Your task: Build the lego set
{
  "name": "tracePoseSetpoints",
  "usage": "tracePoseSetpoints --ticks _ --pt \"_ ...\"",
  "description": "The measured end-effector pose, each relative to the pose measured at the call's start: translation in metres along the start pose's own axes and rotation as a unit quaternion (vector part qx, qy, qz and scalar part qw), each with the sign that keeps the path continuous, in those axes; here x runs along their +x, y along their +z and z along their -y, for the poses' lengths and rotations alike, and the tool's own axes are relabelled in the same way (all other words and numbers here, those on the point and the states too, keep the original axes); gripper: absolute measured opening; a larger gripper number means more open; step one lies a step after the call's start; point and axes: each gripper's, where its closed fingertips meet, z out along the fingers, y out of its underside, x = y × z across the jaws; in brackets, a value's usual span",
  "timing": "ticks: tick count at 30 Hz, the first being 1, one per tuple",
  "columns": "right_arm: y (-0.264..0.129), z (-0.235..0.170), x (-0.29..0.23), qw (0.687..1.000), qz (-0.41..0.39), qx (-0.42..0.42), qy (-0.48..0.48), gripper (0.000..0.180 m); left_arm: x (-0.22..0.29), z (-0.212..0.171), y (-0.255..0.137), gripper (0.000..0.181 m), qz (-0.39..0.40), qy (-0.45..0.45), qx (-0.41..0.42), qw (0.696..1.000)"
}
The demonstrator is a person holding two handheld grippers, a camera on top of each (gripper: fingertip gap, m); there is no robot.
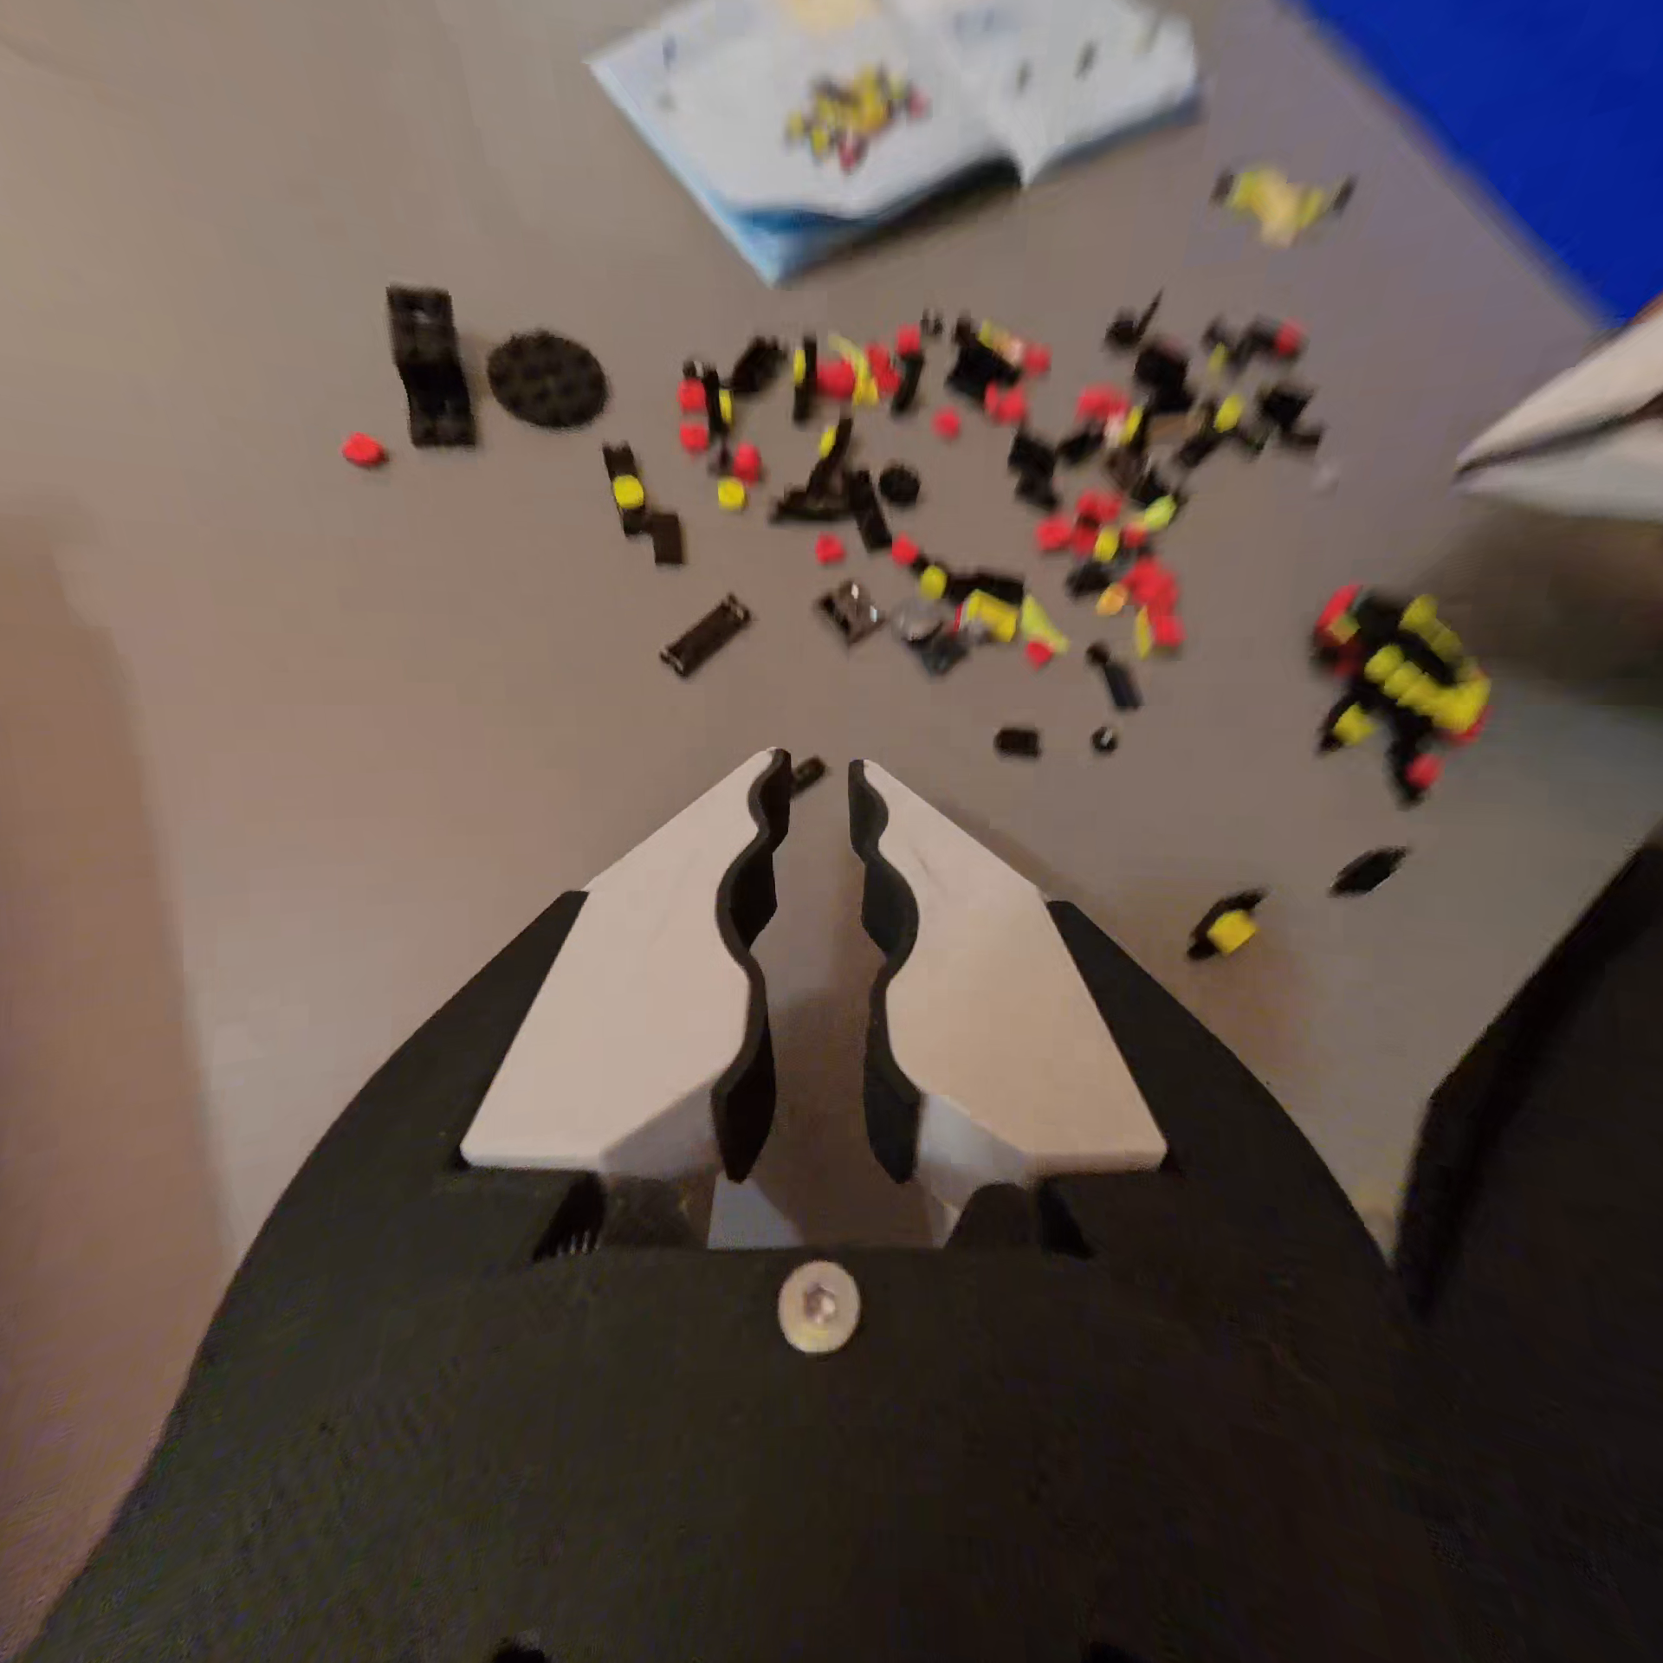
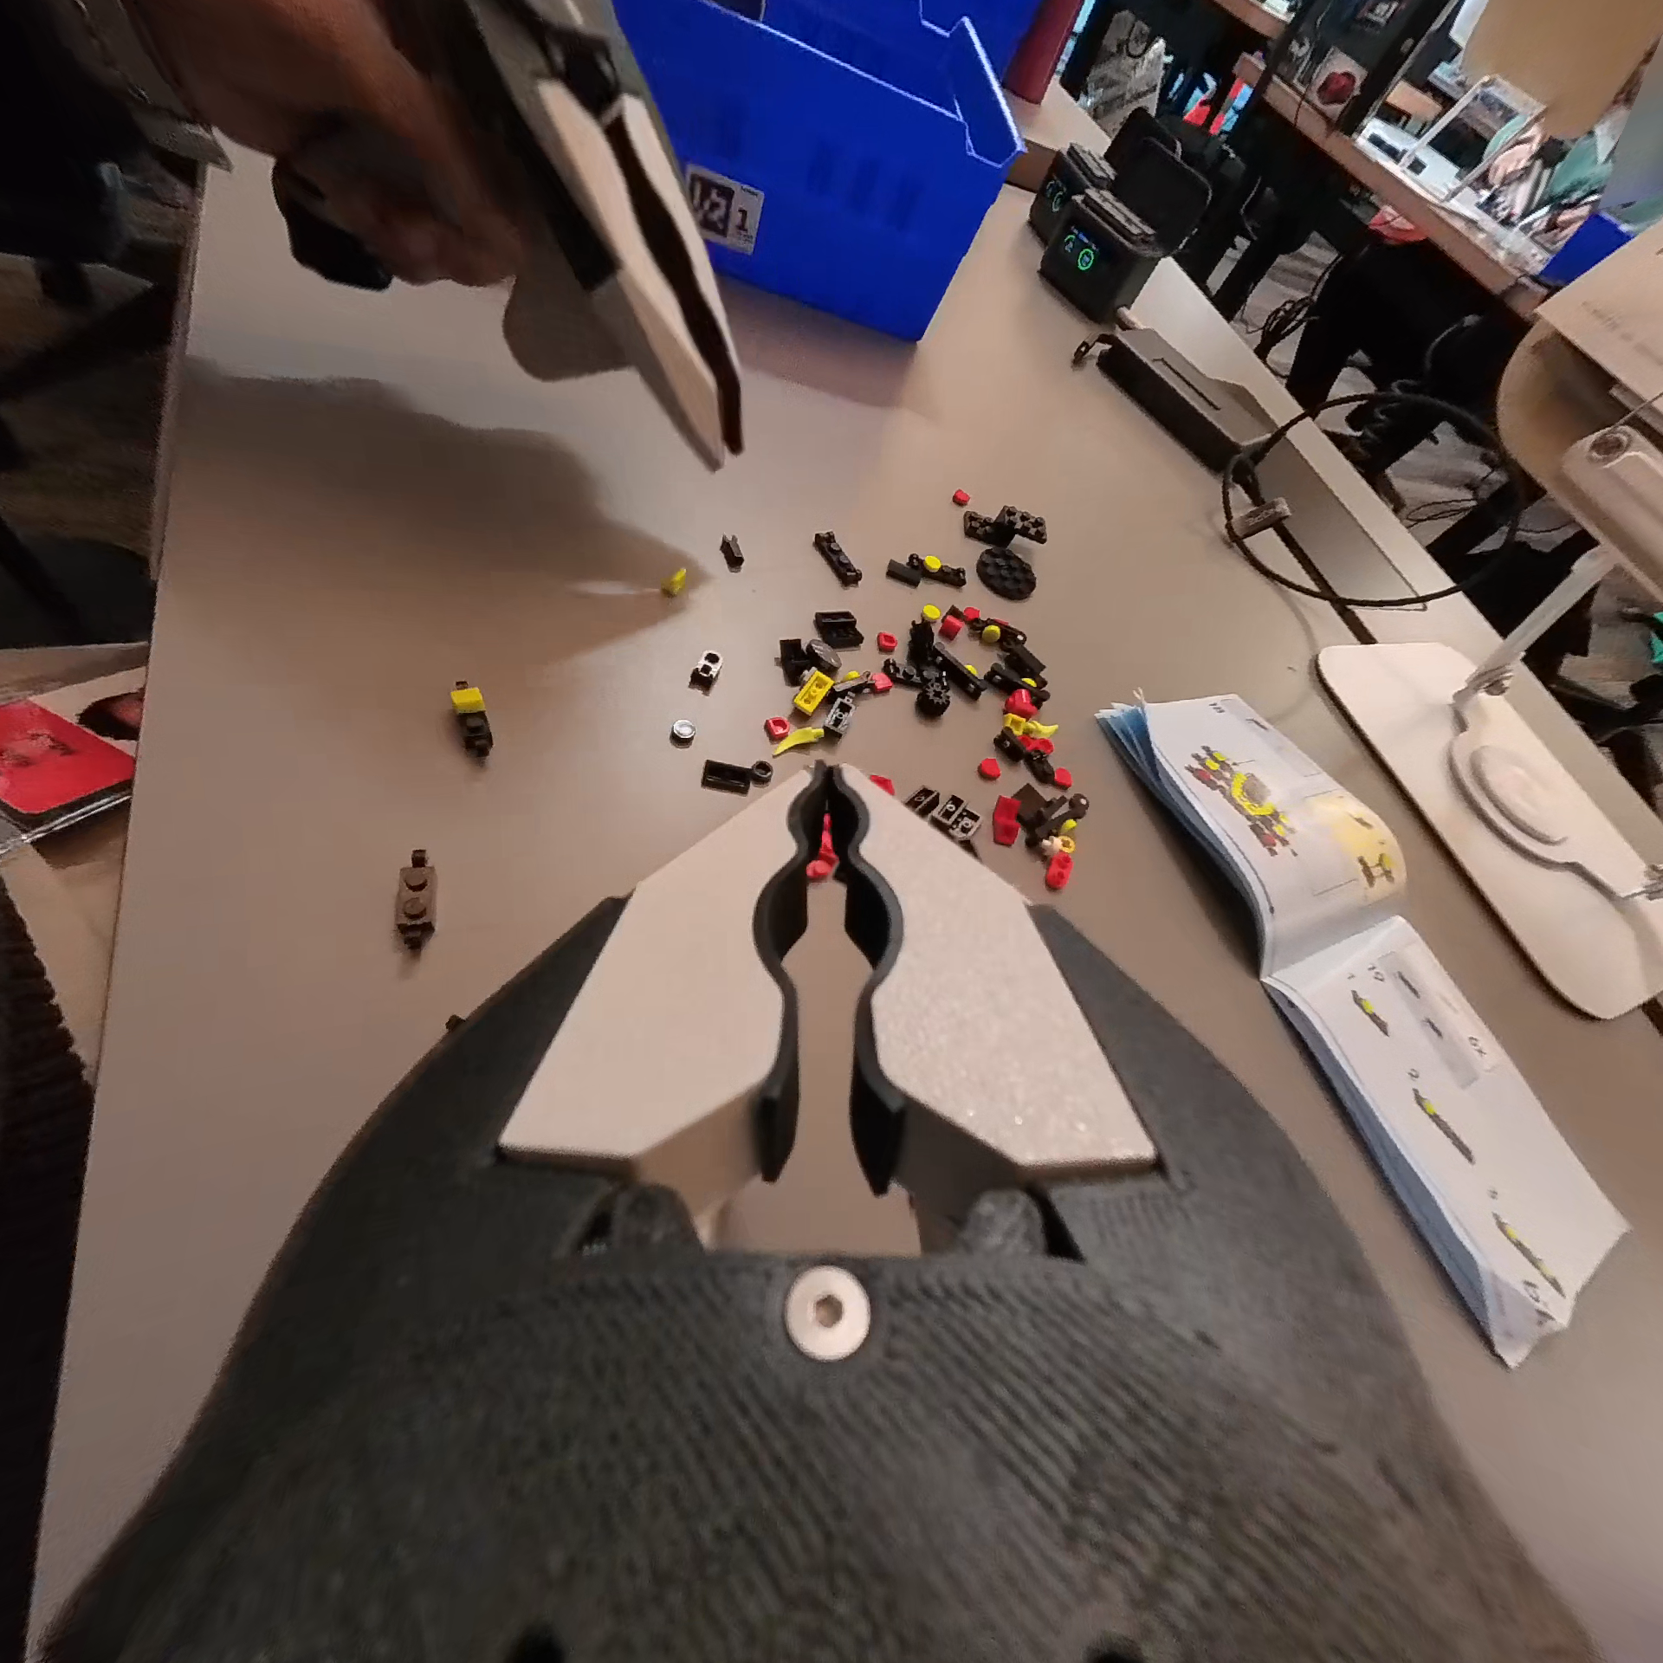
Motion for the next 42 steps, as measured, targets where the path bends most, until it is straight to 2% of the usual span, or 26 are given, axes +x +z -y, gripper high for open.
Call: tracePoseSetpoints --ticks 3,8,12,15,24,27,33,42 --pt "0.003 -0.001 -0.002 1.000 0.006 -0.002 0.003 0.000 0.016 -0.019 0.016 0.011 -0.008 0.072 -0.053 0.996" --pt "0.004 -0.002 -0.003 1.000 0.013 -0.001 0.009 0.000 0.033 -0.031 0.026 0.011 -0.025 0.149 -0.068 0.986" --pt "0.006 -0.003 -0.005 1.000 0.019 -0.003 0.016 0.000 0.032 -0.037 0.027 0.008 -0.032 0.146 -0.084 0.985" --pt "0.005 -0.002 -0.005 1.000 0.019 -0.001 0.014 0.000 0.031 -0.036 0.025 0.000 -0.031 0.144 -0.082 0.986" --pt "0.004 -0.001 -0.007 1.000 0.020 0.000 0.008 0.000 0.032 -0.021 0.017 0.000 -0.058 0.088 -0.045 0.993" --pt "0.004 -0.001 -0.008 1.000 0.020 -0.001 0.006 0.000 0.026 -0.032 0.017 0.009 -0.049 0.087 -0.075 0.992" --pt "0.004 -0.001 -0.009 1.000 0.022 -0.001 0.003 0.000 0.028 -0.040 0.021 0.011 -0.040 0.109 -0.098 0.988" --pt "0.005 -0.002 -0.009 1.000 0.024 -0.004 0.005 0.000 0.061 -0.040 0.022 0.010 -0.114 0.107 -0.095 0.983"
